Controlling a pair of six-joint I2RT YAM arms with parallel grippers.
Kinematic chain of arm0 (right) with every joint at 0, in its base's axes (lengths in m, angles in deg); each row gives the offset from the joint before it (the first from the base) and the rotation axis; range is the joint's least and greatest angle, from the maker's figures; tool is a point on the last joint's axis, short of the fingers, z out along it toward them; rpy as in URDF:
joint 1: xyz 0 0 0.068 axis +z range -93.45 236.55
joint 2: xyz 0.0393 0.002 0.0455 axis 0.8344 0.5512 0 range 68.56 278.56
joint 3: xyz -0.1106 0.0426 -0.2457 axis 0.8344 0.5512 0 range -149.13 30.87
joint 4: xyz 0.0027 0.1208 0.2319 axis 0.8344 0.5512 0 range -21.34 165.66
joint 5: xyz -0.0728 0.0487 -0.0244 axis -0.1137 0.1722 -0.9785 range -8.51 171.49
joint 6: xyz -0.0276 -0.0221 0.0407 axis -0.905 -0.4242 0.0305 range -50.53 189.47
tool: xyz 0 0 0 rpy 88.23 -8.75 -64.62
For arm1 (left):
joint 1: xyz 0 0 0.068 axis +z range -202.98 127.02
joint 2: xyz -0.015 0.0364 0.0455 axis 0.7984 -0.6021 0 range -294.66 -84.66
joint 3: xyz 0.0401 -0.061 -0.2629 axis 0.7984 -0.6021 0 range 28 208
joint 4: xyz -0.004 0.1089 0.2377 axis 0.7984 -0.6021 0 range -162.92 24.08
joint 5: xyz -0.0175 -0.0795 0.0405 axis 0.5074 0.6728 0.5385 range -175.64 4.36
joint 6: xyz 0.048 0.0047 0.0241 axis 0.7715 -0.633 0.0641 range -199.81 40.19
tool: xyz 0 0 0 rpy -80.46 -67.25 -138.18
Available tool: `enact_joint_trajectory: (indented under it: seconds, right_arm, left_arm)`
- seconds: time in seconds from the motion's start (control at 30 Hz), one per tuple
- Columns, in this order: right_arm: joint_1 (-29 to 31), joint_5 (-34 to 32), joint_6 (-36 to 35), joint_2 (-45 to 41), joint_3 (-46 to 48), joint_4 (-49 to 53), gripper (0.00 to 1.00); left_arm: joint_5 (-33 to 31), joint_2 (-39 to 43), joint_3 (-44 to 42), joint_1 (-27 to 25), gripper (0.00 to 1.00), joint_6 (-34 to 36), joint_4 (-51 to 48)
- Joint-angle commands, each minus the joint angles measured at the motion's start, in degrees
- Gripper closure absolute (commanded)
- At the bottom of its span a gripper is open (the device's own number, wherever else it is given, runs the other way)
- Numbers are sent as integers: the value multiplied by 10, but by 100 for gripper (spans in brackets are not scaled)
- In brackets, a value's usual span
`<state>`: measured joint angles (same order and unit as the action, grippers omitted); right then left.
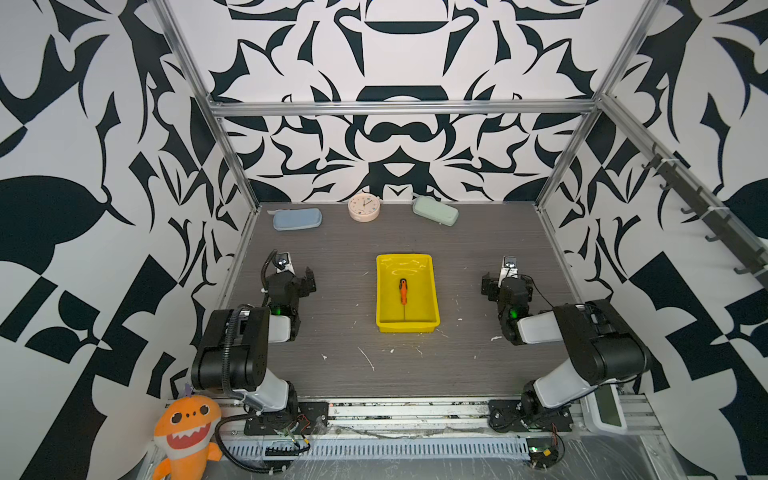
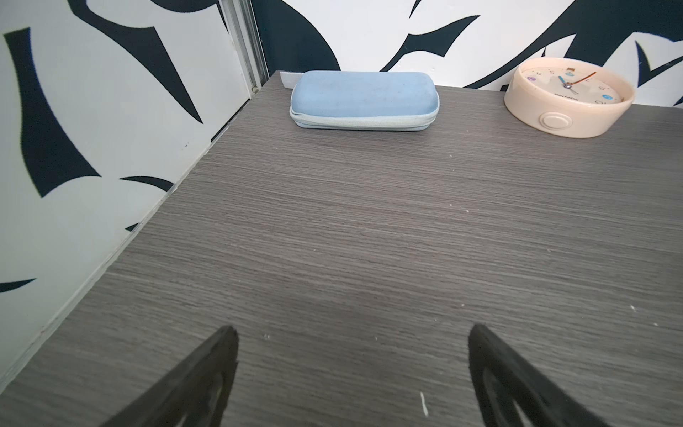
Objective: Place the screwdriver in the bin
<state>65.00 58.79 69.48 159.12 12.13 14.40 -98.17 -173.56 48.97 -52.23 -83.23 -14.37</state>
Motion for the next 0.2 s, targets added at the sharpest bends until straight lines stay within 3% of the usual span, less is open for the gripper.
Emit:
enact_joint_trajectory:
  seconds: [0.0, 0.17]
  right_arm:
    - [1, 15, 2, -3, -9, -14, 0]
    - [1, 14, -2, -7, -5, -18, 0]
  left_arm:
    - [6, 0, 0, 2, 1, -5, 14]
    - [5, 0, 0, 2, 0, -5, 14]
